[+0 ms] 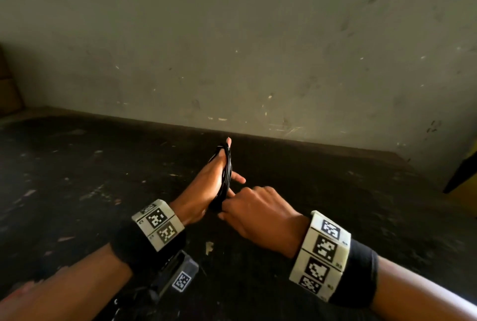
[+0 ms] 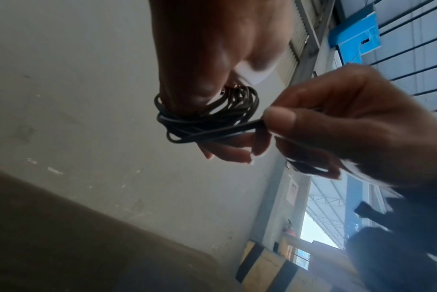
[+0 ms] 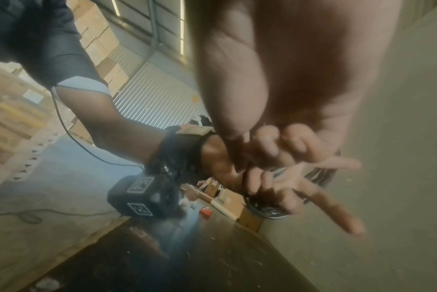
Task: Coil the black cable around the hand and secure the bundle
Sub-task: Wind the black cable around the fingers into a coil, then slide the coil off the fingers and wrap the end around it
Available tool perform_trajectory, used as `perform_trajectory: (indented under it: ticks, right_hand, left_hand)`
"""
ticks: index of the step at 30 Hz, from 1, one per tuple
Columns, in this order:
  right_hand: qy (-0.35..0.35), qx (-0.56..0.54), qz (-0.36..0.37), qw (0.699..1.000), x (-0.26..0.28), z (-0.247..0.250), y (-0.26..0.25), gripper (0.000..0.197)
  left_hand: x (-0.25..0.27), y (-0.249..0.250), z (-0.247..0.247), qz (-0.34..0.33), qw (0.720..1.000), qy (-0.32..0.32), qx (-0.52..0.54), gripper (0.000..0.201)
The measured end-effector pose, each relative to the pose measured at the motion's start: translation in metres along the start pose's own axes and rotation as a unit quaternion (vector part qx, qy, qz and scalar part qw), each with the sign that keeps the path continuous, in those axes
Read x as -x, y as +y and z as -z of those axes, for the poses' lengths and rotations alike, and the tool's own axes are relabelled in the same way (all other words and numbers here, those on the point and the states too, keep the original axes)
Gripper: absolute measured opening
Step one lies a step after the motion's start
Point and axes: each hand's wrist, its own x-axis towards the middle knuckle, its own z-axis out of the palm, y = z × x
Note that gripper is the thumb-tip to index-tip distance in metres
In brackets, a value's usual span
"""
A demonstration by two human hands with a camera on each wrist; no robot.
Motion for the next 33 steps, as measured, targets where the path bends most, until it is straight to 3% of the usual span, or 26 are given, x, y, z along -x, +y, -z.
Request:
perform_trajectory:
  ticks: [3,8,13,17,21,28,33]
  right_hand:
    - [0.002,-0.008,0.011,1.000,0.004,-0.001,0.005,0.029]
    - [0.038,-0.001,0.010,0.999,0.002,-0.027,0.014,0.031]
    - [0.131,-0.007,0.048,0.990,-0.002,-0.054,0.012,0.060]
    - [0.103,-0.054,0.131,0.985,-0.012,-0.077,0.008,0.051]
    - [0.092,-0.093,0.171,0.977,-0.027,-0.098,-0.009,0.039]
    - [0.167,-0.124,0.269,0.940,-0.063,-0.135,-0.032,0.023]
    - [0.192,-0.191,0.259,0.927,-0.091,-0.156,-0.051,0.020]
  left_hand:
    - [0.006,-0.008,-0.007,0.054,0.997,0.004,-0.049,0.059]
    - [0.021,-0.034,-0.006,0.061,0.995,-0.036,-0.068,0.045]
    - [0.044,-0.062,0.003,0.092,0.994,-0.055,-0.008,0.037]
    - [0.063,-0.078,0.020,0.191,0.976,-0.063,0.079,0.019]
    - [0.075,-0.092,0.045,0.241,0.955,-0.064,0.164,0.031]
    - [0.094,-0.097,0.087,0.322,0.928,-0.067,0.176,0.046]
    - [0.091,-0.095,0.121,0.340,0.913,-0.080,0.210,0.048]
